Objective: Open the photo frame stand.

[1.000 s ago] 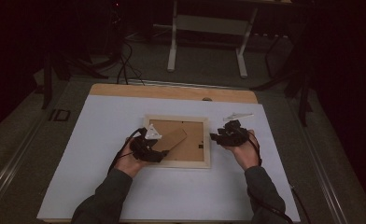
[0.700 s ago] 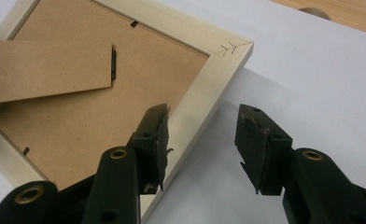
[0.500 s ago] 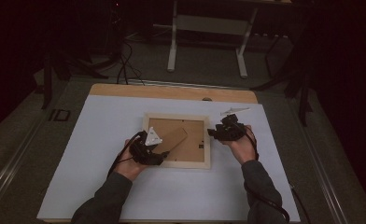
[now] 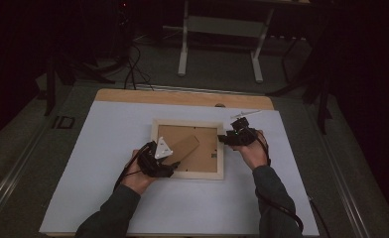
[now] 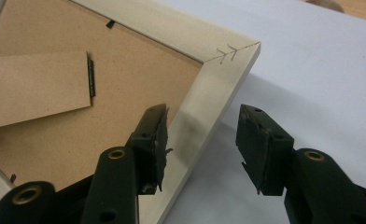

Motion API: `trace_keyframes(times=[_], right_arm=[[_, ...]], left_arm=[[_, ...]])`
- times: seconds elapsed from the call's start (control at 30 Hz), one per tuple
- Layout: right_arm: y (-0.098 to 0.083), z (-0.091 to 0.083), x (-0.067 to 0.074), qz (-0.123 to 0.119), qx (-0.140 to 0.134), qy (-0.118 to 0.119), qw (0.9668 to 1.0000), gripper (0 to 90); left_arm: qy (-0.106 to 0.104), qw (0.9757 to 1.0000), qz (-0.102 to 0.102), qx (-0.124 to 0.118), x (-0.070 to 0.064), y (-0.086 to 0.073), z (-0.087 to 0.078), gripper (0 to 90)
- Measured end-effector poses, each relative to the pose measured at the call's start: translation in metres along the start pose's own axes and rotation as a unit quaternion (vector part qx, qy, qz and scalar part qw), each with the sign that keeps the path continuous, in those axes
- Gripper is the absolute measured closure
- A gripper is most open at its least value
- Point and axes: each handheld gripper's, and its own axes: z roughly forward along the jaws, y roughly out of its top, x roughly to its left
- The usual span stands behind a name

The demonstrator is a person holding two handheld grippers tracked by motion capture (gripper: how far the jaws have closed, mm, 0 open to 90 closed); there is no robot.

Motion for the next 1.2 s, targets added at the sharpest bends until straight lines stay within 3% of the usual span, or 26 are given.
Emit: trace_keyframes(times=[0.43, 0.67, 0.77, 1.07, 1.2], right_arm=[[0.007, 0.006, -0.002, 0.019, 0.003, 0.025, 0.9995, 50.5], [0.008, 0.006, -0.011, 0.052, 0.006, 0.064, 0.9966, 51.9], [0.008, 0.005, -0.012, 0.051, 0.003, 0.073, 0.9960, 51.8], [0.006, 0.003, -0.015, 0.070, -0.001, 0.098, 0.9928, 56.3], [0.004, 0.003, -0.015, 0.078, -0.006, 0.099, 0.9920, 56.9]], left_arm=[[0.020, 0.9996, 0.014, -0.016, -0.009, -0.002, -0.006, 38.1], [0.036, 0.9984, 0.030, -0.033, -0.017, -0.006, -0.011, 38.1], [0.040, 0.9978, 0.035, -0.039, -0.018, -0.007, -0.011, 38.0], [0.042, 0.9972, 0.043, -0.045, -0.018, -0.010, -0.013, 38.0], [0.035, 0.9978, 0.033, -0.046, -0.016, -0.012, -0.012, 37.9]])
